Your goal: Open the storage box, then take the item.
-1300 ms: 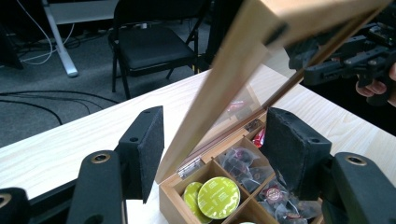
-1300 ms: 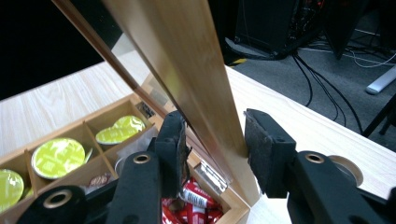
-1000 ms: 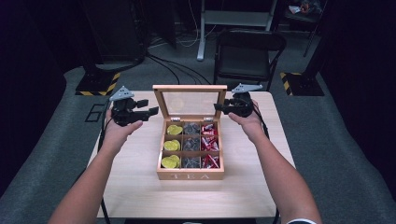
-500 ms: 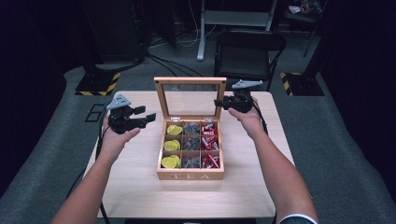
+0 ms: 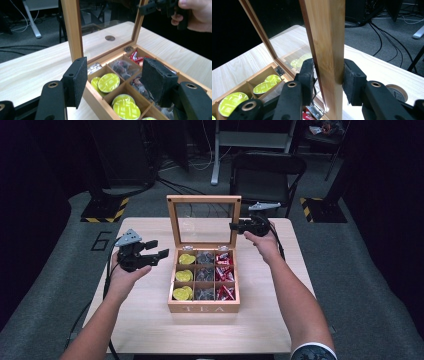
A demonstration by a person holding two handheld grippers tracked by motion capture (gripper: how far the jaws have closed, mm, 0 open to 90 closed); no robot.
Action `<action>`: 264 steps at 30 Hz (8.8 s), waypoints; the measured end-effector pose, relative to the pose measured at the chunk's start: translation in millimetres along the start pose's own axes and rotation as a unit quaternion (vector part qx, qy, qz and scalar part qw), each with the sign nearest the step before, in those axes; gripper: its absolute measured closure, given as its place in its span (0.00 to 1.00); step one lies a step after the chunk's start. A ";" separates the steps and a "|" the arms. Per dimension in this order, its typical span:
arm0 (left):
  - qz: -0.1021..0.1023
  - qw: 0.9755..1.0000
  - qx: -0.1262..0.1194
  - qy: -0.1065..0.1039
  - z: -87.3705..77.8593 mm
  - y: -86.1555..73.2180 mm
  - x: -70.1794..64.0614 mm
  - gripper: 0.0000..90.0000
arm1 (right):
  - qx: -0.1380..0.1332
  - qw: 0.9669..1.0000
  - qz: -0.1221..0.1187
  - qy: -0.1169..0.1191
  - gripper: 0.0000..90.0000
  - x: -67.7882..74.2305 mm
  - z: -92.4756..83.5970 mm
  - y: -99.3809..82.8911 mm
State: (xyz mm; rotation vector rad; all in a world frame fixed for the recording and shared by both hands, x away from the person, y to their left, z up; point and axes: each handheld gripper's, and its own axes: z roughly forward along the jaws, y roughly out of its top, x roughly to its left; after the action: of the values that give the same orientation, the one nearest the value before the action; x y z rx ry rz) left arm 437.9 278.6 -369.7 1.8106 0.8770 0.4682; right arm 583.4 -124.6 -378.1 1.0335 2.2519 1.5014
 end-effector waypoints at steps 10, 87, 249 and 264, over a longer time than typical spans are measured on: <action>-0.005 1.000 0.001 -0.004 -4.6 -16.0 -7.2 0.42 | 0.000 1.000 0.013 -0.014 0.71 -4.5 7.1 2.6; -0.030 0.999 0.020 0.021 -0.7 -46.9 -9.4 0.42 | -0.004 0.998 -0.023 -0.049 0.63 28.4 -40.5 -4.2; -0.038 0.998 0.026 0.041 -8.7 -69.8 -3.4 0.41 | 0.121 0.990 -0.075 0.016 0.85 136.9 -27.2 -144.5; -0.038 0.998 0.025 0.042 -8.9 -69.7 -3.4 0.41 | 0.118 0.989 -0.092 0.017 0.87 140.1 -29.9 -143.8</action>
State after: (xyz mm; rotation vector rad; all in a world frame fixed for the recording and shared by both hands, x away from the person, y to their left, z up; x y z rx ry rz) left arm 405.3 296.2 -429.6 1.8066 1.0206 0.4792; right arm 405.5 -83.2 -466.8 0.8358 2.5171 1.2099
